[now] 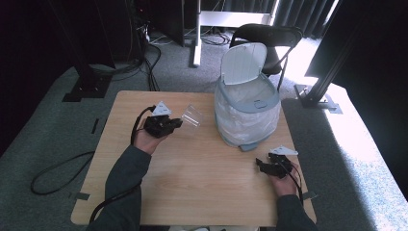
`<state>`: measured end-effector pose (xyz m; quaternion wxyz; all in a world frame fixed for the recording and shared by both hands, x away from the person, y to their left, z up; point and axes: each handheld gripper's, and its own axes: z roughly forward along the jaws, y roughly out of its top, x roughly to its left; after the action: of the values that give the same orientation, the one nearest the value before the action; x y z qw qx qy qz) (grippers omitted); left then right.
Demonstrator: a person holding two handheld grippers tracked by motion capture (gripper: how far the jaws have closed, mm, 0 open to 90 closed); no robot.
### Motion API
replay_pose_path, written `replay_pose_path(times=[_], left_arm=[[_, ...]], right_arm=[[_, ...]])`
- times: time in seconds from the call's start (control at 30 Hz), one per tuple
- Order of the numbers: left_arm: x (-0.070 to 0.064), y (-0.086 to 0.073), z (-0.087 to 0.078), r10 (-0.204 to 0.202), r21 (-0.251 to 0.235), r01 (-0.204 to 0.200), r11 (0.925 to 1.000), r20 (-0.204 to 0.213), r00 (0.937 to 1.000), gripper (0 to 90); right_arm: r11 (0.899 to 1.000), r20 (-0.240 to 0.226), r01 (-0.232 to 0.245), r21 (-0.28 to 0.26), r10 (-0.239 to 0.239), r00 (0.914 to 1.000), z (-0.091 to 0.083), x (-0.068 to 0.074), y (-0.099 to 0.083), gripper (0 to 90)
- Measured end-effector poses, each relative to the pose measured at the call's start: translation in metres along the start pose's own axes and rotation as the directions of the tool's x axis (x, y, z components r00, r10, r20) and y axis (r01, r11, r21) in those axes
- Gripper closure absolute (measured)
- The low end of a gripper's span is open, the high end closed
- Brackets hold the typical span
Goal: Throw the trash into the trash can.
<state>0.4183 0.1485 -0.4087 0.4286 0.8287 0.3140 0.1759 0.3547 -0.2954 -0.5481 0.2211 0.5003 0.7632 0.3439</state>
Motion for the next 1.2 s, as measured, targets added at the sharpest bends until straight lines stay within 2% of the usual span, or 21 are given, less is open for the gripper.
replay_pose_path(times=[1.2], left_arm=[[-0.006,0.028,-0.015,0.044,-0.057,-0.044,0.9974,-0.006,0.9990,83.6]], right_arm=[[1.000,0.000,0.000,-0.002,0.000,1.0000,0.000,0.000,0.000,33.7]])
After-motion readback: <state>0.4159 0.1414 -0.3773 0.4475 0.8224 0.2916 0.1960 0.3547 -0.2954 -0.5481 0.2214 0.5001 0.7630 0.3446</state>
